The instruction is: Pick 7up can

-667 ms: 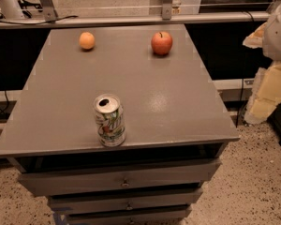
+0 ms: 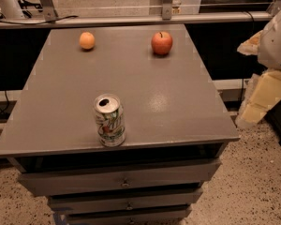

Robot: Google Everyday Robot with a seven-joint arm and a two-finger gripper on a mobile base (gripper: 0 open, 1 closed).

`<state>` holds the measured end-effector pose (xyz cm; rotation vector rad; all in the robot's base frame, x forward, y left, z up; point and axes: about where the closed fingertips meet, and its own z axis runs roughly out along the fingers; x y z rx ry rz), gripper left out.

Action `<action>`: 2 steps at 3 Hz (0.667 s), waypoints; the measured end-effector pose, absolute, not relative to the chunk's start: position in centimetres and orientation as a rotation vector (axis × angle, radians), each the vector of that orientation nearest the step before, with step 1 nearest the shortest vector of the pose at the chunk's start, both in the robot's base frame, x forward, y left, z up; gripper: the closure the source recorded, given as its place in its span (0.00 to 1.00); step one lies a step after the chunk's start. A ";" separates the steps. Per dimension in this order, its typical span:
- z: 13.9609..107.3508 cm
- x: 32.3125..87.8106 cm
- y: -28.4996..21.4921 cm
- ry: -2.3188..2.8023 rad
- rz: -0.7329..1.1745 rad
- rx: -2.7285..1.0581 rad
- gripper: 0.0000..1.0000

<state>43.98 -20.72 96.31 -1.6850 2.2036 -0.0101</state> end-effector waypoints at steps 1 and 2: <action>92.5 44.4 -17.1 2.115 0.199 -1.613 0.00; 89.0 45.5 -12.0 1.992 0.416 -1.529 0.00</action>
Offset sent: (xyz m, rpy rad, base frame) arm 0.0347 0.1640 -0.1027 0.7526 0.0053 0.1134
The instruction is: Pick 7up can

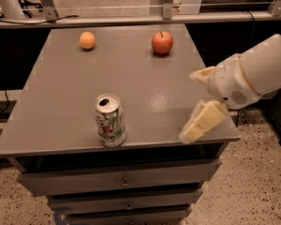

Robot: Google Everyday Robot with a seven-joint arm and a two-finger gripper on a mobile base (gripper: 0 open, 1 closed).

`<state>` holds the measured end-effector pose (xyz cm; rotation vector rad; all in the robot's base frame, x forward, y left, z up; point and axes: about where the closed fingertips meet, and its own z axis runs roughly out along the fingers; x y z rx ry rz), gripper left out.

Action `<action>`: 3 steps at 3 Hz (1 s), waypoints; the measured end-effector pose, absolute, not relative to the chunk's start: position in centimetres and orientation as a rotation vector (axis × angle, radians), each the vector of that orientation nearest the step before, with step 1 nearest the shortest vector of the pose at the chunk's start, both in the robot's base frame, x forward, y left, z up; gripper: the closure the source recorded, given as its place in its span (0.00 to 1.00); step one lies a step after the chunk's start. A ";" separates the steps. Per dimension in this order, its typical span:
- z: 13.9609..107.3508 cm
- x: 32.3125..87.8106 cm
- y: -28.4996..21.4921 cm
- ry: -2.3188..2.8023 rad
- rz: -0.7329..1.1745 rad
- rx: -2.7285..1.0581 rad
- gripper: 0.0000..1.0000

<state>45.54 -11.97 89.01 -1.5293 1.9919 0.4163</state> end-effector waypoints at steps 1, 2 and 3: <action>87.5 45.8 -6.1 1.858 0.605 -1.426 0.00; 87.4 45.2 -0.3 1.725 0.770 -1.338 0.00; 88.6 43.6 4.1 1.607 0.908 -1.262 0.00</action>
Offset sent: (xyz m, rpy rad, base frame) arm -0.0119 0.1879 -0.0089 0.6734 -0.0113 0.1024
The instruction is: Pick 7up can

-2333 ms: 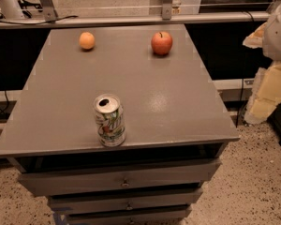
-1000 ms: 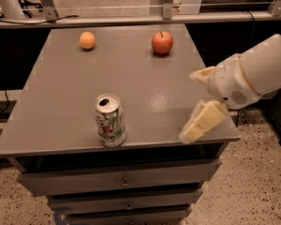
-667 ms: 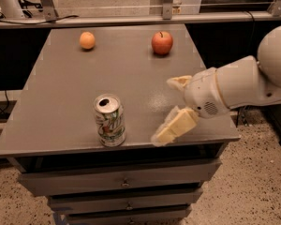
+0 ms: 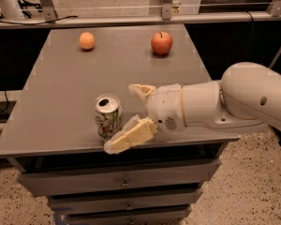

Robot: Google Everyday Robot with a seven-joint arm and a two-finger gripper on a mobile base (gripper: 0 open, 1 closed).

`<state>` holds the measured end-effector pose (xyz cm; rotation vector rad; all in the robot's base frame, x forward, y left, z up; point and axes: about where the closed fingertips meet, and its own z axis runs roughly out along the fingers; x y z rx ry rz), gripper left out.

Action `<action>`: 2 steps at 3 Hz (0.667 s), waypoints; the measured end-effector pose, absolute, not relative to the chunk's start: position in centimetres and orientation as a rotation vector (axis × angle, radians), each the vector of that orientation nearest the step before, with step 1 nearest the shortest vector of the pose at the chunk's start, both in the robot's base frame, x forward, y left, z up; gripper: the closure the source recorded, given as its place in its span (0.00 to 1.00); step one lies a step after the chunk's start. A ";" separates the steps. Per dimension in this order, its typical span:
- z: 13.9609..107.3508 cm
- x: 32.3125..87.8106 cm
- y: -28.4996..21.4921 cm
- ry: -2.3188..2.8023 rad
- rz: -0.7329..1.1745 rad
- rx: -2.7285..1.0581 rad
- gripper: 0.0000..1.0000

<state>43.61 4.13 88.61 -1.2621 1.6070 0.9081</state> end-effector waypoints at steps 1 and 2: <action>89.1 41.8 7.2 1.528 1.006 -1.213 0.03; 89.1 41.2 8.6 1.487 1.040 -1.196 0.21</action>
Offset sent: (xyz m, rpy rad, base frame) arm -0.0277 0.0552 0.0019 0.2043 -0.0007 0.0521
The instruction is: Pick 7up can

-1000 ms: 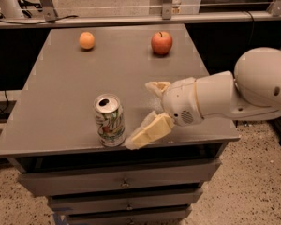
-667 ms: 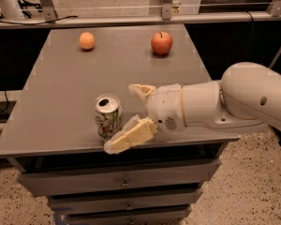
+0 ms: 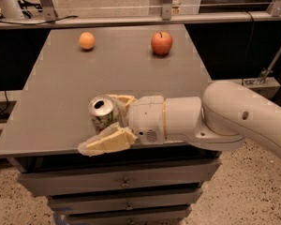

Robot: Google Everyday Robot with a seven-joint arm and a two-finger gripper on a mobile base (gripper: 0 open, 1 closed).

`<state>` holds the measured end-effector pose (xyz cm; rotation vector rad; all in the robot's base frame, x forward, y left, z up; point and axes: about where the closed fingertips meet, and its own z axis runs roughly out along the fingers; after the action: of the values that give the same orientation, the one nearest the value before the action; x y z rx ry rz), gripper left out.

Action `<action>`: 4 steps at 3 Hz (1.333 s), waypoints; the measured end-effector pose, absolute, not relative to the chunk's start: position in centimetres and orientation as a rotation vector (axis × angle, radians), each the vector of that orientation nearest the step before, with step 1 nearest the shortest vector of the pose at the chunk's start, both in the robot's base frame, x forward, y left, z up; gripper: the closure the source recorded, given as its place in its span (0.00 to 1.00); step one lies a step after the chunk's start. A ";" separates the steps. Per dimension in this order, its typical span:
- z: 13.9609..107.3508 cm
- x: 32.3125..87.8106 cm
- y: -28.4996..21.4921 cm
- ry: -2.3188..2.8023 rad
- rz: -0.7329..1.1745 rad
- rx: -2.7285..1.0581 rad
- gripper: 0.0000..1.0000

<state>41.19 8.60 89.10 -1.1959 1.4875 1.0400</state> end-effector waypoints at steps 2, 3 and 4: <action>89.2 43.3 8.0 1.461 1.007 -1.209 0.67; 91.1 47.4 6.4 1.427 0.931 -1.226 0.90; 95.5 52.5 3.6 1.373 0.833 -1.204 1.00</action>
Offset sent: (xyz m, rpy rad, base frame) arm 0.0516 -0.0216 0.0062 -0.0224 -0.0851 -0.0200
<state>52.50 3.65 95.53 -1.2043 1.3730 0.8334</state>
